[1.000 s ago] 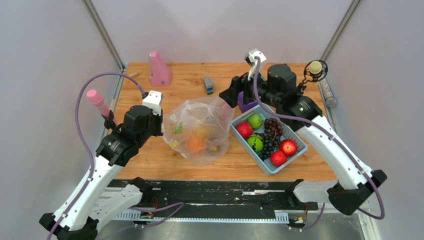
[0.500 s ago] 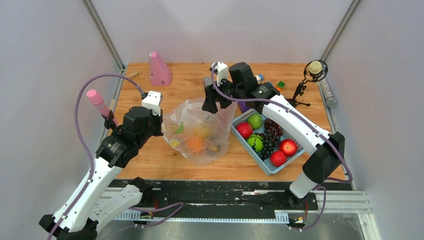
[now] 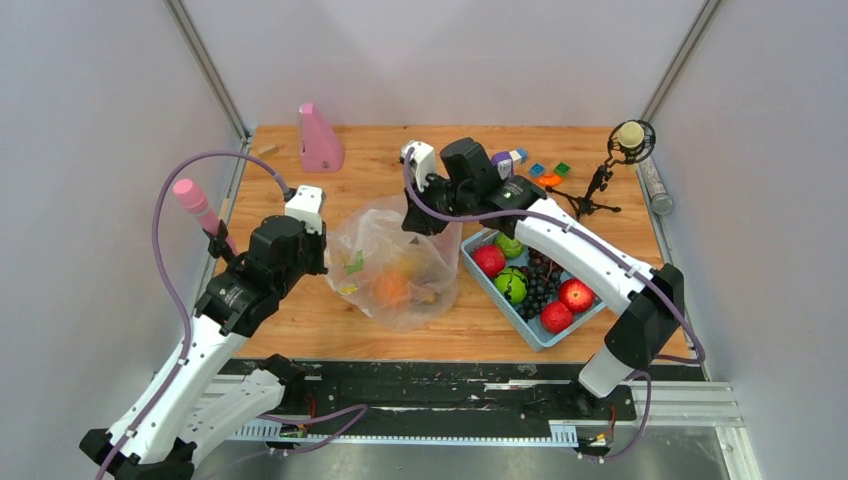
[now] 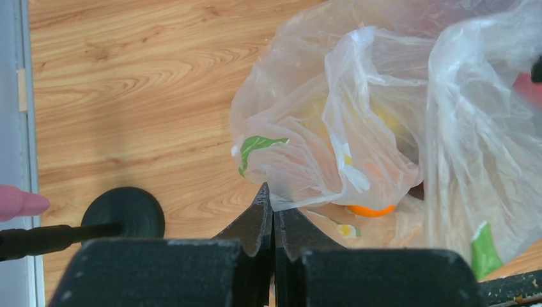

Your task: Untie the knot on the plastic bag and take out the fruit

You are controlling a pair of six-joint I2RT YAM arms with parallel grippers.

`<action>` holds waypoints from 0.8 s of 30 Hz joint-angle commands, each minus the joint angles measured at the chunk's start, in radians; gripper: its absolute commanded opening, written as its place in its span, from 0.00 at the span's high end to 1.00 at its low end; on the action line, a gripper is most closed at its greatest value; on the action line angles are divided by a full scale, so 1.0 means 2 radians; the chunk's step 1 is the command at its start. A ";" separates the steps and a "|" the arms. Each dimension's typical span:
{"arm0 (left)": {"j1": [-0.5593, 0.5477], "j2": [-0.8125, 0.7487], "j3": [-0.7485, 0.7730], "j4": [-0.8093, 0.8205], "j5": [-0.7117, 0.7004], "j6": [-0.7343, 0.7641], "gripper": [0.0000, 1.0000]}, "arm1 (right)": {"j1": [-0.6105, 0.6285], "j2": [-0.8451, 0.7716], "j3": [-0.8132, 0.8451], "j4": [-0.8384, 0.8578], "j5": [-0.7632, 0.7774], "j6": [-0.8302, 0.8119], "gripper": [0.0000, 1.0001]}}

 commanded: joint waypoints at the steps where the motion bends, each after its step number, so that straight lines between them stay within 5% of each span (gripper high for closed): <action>1: 0.002 -0.007 -0.007 0.019 -0.009 -0.025 1.00 | 0.035 -0.052 -0.036 0.018 -0.023 -0.025 0.90; 17: 0.002 0.014 -0.022 -0.004 -0.065 -0.111 0.98 | 0.203 -0.145 -0.293 0.135 0.131 0.023 0.91; 24: 0.002 -0.004 -0.025 -0.025 -0.105 -0.143 0.96 | 0.227 -0.113 -0.335 0.139 0.284 0.080 0.93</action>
